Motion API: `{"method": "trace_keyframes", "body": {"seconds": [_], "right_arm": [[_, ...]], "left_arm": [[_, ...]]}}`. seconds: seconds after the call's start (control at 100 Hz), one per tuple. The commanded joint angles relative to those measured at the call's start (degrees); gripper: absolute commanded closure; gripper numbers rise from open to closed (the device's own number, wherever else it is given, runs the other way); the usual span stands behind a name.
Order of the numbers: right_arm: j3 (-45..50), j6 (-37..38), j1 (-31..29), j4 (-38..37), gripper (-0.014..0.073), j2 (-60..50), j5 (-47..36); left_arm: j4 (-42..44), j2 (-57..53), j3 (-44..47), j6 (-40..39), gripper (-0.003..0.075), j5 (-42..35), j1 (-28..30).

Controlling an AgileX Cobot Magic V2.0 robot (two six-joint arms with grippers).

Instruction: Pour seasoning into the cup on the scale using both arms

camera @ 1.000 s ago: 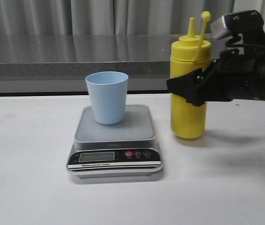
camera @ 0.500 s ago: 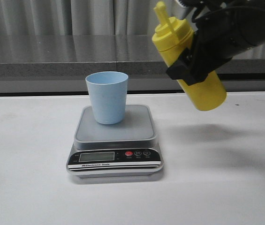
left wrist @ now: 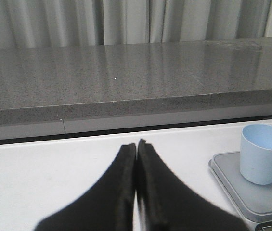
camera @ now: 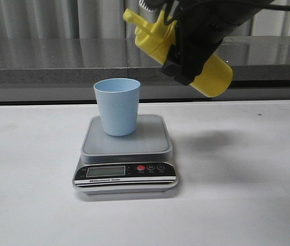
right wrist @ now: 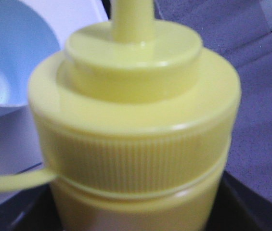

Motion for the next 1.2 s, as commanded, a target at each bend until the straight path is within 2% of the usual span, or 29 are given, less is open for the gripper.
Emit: {"method": "trace_keyframes", "body": {"seconds": [0.0, 0.27, 0.53, 0.84, 1.19], "right_arm": [[-3.1, 0.1, 1.4, -3.8, 0.0402, -0.9, 1.9], [-4.6, 0.1, 4.6, -9.7, 0.0402, 2.9, 9.8], [-4.6, 0.1, 4.8, -12.2, 0.0402, 3.2, 14.8], [-4.6, 0.1, 5.1, -20.6, 0.0402, 3.2, 17.8], [-4.6, 0.1, 5.2, -26.4, 0.0402, 3.2, 19.0]], "left_arm": [[-0.1, 0.6, -1.6, -0.1, 0.074, -4.7, 0.0], [-0.1, 0.6, -1.6, -0.1, 0.074, -4.7, 0.0], [-0.1, 0.6, -1.6, -0.1, 0.074, -4.7, 0.0], [-0.1, 0.6, -1.6, -0.1, 0.074, -4.7, 0.0], [-0.1, 0.6, -1.6, -0.1, 0.074, -4.7, 0.0]]}}
